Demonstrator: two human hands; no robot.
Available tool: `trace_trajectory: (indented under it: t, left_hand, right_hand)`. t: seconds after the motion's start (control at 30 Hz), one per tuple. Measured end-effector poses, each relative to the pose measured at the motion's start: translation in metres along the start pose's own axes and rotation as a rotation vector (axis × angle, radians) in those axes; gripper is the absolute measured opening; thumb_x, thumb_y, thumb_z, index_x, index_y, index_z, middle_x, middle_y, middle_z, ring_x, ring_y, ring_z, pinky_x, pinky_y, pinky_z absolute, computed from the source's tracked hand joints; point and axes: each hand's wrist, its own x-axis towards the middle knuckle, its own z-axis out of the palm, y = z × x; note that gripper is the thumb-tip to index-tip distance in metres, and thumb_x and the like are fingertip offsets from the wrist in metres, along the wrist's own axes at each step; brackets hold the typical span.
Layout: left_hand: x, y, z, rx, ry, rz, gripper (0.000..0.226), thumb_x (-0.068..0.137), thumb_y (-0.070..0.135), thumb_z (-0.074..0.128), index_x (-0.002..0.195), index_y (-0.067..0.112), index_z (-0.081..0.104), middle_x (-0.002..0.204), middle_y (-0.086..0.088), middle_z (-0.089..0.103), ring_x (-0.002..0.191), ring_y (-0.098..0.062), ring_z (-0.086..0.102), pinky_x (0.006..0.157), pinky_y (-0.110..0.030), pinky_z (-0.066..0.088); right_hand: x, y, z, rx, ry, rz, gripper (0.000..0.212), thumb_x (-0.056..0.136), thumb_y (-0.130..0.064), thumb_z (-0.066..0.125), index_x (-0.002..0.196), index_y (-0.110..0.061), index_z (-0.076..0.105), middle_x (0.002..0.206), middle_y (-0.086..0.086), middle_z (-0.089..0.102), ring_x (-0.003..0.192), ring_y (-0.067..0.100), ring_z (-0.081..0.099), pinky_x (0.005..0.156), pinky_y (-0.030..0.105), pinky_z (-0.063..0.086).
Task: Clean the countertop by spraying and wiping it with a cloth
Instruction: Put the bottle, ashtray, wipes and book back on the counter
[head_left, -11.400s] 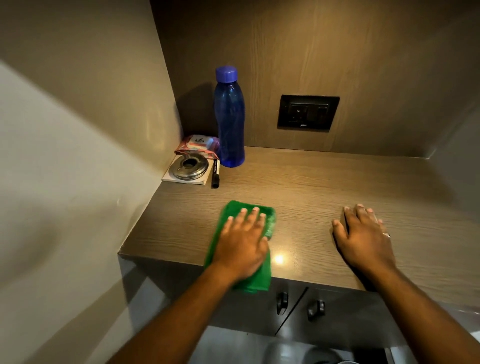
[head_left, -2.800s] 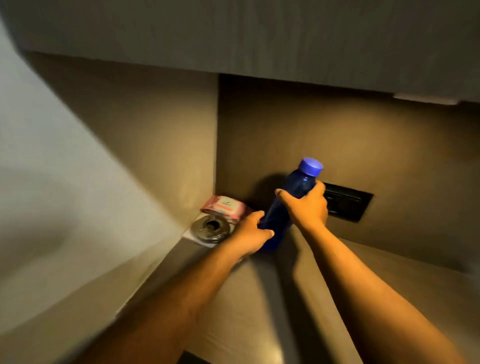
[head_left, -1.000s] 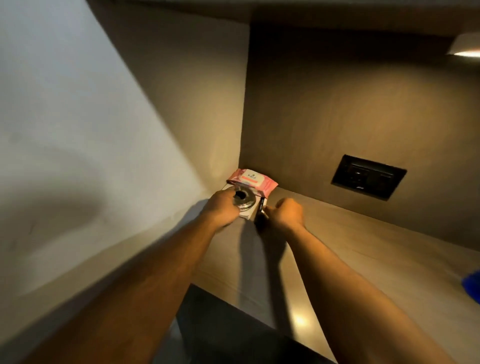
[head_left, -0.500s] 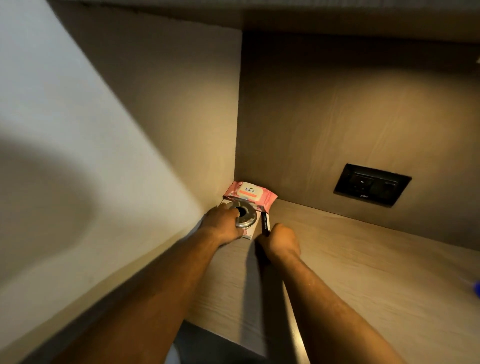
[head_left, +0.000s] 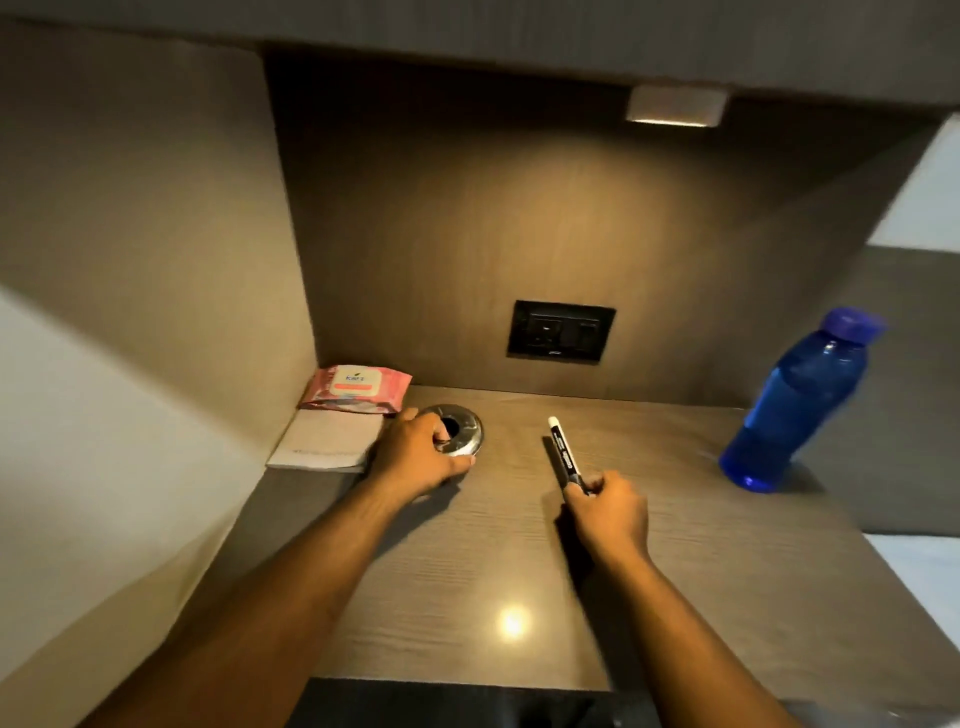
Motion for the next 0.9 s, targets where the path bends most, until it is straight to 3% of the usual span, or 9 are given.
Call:
trace_trajectory:
  t: [0.07, 0.2, 0.27, 0.37, 0.47, 0.57, 0.63, 0.73, 0.9]
  left_hand:
    - [0.007, 0.018, 0.014, -0.015, -0.03, 0.006, 0.046, 0.046, 0.067, 0.069, 0.063, 0.03, 0.049, 0.09, 0.002, 0.053, 0.077, -0.016, 0.053, 0.063, -0.028, 0.041]
    - [0.022, 0.035, 0.031, 0.046, -0.02, -0.011, 0.051, 0.048, 0.069, 0.066, 0.051, 0.022, 0.048, 0.065, 0.002, 0.051, 0.056, -0.016, 0.049, 0.049, -0.025, 0.03]
    - [0.026, 0.033, 0.032, 0.073, -0.013, -0.043, 0.048, 0.049, 0.067, 0.067, 0.056, 0.022, 0.055, 0.067, 0.002, 0.057, 0.057, -0.016, 0.053, 0.049, -0.025, 0.033]
    - [0.028, 0.033, 0.034, 0.115, -0.011, -0.07, 0.04, 0.052, 0.058, 0.074, 0.065, 0.022, 0.061, 0.075, 0.0, 0.062, 0.064, -0.017, 0.058, 0.054, -0.027, 0.045]
    - [0.026, 0.035, 0.036, 0.124, -0.008, -0.095, 0.038, 0.056, 0.053, 0.079, 0.068, 0.021, 0.063, 0.079, -0.001, 0.062, 0.068, -0.019, 0.058, 0.06, -0.032, 0.051]
    - [0.024, 0.033, 0.038, 0.101, -0.008, -0.101, 0.04, 0.058, 0.052, 0.081, 0.067, 0.018, 0.063, 0.077, -0.003, 0.065, 0.067, -0.019, 0.058, 0.063, -0.036, 0.052]
    - [0.023, 0.033, 0.038, 0.088, -0.014, -0.091, 0.041, 0.059, 0.054, 0.081, 0.075, 0.02, 0.064, 0.086, -0.003, 0.066, 0.075, -0.02, 0.059, 0.067, -0.036, 0.051]
    - [0.022, 0.028, 0.035, 0.096, -0.028, -0.06, 0.063, 0.062, 0.062, 0.076, 0.106, 0.02, 0.062, 0.111, -0.001, 0.058, 0.096, -0.021, 0.057, 0.075, -0.032, 0.045]
    - [0.024, 0.012, 0.009, 0.052, 0.076, -0.133, 0.065, 0.077, 0.057, 0.067, 0.128, 0.02, 0.05, 0.132, -0.008, 0.052, 0.115, -0.028, 0.052, 0.091, -0.04, 0.046]
  right_hand:
    - [0.001, 0.029, -0.034, -0.01, 0.057, 0.055, 0.015, 0.086, -0.033, 0.067, 0.077, -0.027, 0.056, 0.087, -0.004, 0.063, 0.07, 0.008, 0.057, 0.057, 0.028, 0.044]
    - [-0.005, 0.089, -0.092, -0.236, 0.185, 0.011, 0.018, 0.087, -0.034, 0.064, 0.077, -0.032, 0.05, 0.094, -0.006, 0.057, 0.067, 0.003, 0.05, 0.057, 0.026, 0.042]
    - [-0.008, 0.108, -0.107, -0.277, 0.202, -0.029, 0.009, 0.089, -0.033, 0.063, 0.084, -0.026, 0.059, 0.097, -0.004, 0.058, 0.071, 0.008, 0.056, 0.064, 0.029, 0.048]
    - [-0.007, 0.118, -0.115, -0.266, 0.211, -0.022, 0.015, 0.089, -0.029, 0.062, 0.091, -0.015, 0.065, 0.103, 0.003, 0.06, 0.082, 0.021, 0.062, 0.072, 0.033, 0.05]
    - [-0.009, 0.122, -0.115, -0.26, 0.218, -0.006, 0.016, 0.091, -0.031, 0.063, 0.095, -0.016, 0.065, 0.103, 0.002, 0.062, 0.08, 0.016, 0.06, 0.069, 0.03, 0.049]
    - [-0.01, 0.127, -0.112, -0.26, 0.235, -0.006, 0.018, 0.089, -0.035, 0.065, 0.095, -0.018, 0.065, 0.101, 0.002, 0.062, 0.074, 0.011, 0.051, 0.063, 0.025, 0.037]
    - [-0.01, 0.129, -0.112, -0.27, 0.232, -0.005, 0.027, 0.086, -0.042, 0.068, 0.096, -0.018, 0.064, 0.102, 0.001, 0.061, 0.074, 0.011, 0.048, 0.063, 0.026, 0.036]
    - [-0.009, 0.125, -0.113, -0.095, 0.252, 0.023, 0.046, 0.079, -0.053, 0.071, 0.107, -0.017, 0.061, 0.111, 0.001, 0.055, 0.083, 0.012, 0.053, 0.067, 0.028, 0.046]
    - [0.006, 0.067, -0.094, 0.223, 0.263, -0.011, 0.032, 0.085, -0.047, 0.066, 0.108, -0.025, 0.06, 0.113, -0.002, 0.057, 0.082, 0.006, 0.056, 0.064, 0.023, 0.043]
